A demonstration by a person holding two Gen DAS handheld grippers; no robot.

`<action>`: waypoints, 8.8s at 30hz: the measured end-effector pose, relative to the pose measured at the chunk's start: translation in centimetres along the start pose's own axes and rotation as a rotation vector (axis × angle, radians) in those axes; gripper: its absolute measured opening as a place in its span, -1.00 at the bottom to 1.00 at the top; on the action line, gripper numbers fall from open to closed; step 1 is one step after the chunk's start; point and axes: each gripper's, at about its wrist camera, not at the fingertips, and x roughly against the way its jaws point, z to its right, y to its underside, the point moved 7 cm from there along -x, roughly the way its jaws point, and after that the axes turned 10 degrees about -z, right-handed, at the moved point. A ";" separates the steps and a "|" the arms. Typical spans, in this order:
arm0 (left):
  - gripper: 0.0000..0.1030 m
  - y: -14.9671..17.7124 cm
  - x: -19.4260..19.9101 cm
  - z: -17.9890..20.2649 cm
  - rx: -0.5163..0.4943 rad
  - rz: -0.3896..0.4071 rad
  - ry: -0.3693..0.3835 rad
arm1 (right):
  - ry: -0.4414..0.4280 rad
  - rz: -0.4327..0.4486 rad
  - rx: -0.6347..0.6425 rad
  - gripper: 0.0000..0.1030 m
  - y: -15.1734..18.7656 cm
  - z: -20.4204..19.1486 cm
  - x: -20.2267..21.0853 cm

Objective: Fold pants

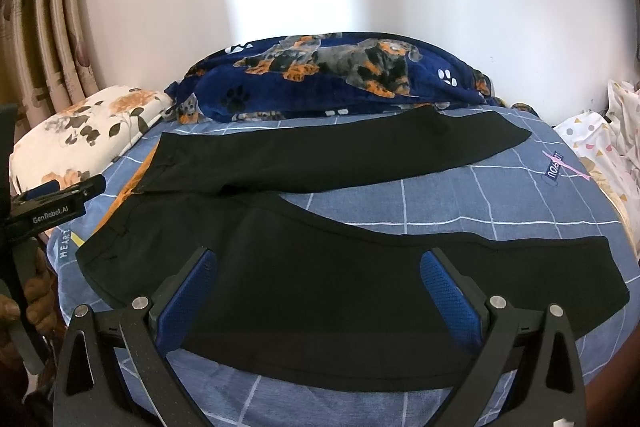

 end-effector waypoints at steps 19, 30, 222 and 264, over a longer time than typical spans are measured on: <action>1.00 0.6 -0.8 -0.4 0.001 -0.032 -0.011 | -0.003 -0.021 -0.009 0.97 0.5 -0.1 -0.8; 1.00 0.9 -1.2 -0.5 -0.003 -0.041 -0.012 | -0.004 -0.032 -0.011 0.97 0.9 -0.2 -1.2; -0.34 7.4 -10.3 -3.3 -0.040 -0.352 0.435 | -0.381 0.013 -1.261 -0.90 11.5 39.3 -3.7; -0.28 6.7 -9.3 -3.8 -0.053 -0.273 0.423 | -0.304 0.244 -1.393 -0.76 18.9 47.3 4.9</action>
